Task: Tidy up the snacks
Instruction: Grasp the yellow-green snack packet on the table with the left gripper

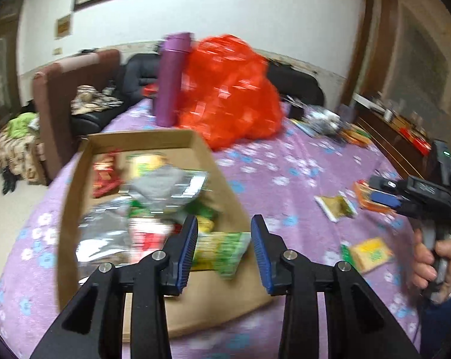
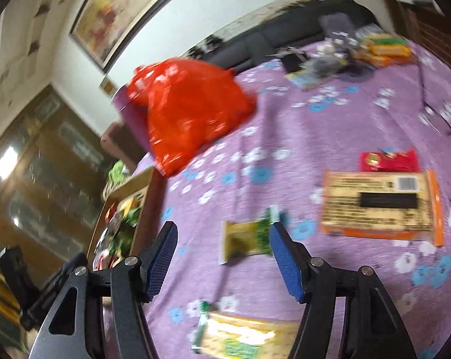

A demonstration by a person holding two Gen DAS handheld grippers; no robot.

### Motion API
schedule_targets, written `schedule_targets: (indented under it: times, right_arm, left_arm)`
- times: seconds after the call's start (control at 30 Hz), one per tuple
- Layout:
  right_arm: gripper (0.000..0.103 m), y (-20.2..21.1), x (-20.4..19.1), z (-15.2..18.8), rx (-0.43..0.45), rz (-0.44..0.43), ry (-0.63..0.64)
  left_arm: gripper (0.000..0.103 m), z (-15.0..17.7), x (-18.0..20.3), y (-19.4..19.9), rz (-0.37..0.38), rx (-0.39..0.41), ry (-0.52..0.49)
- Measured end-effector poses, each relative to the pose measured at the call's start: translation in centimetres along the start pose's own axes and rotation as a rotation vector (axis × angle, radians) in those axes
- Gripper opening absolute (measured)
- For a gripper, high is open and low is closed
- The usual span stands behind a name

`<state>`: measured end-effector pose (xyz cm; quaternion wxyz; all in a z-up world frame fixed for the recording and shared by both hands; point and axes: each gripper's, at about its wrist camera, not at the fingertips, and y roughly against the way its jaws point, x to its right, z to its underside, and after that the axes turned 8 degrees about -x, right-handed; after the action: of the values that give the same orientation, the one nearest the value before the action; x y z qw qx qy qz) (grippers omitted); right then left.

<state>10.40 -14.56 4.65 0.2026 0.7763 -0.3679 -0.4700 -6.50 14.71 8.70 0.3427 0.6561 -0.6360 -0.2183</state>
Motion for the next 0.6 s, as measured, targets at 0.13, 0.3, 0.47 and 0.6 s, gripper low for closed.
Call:
schedule_targets:
  times: [0.13,0.3,0.47,0.6]
  right_arm:
    - [0.069,0.7,2.0,-0.5,0.011,-0.04,-0.096]
    - [0.069,2.6,3.6,-0.8,0.07,-0.051,-0.156]
    - [0.07,3.5,4.8,-0.9,0.087,-0.086,-0.202]
    - [0.07,3.7,4.9,-0.9,0.083,-0.116,-0.218]
  left_arm:
    - [0.044,-1.5,5.0,-2.0,0.068,-0.063,-0.128]
    - [0.044,-3.8,12.3,-6.5,0.065,-0.158,-0.306]
    - [0.056,-4.2,17.0,-10.0,0.001,-0.172,-0.482]
    - [0.059,-3.9,19.2,-12.6,-0.038,-0.215,-0.619]
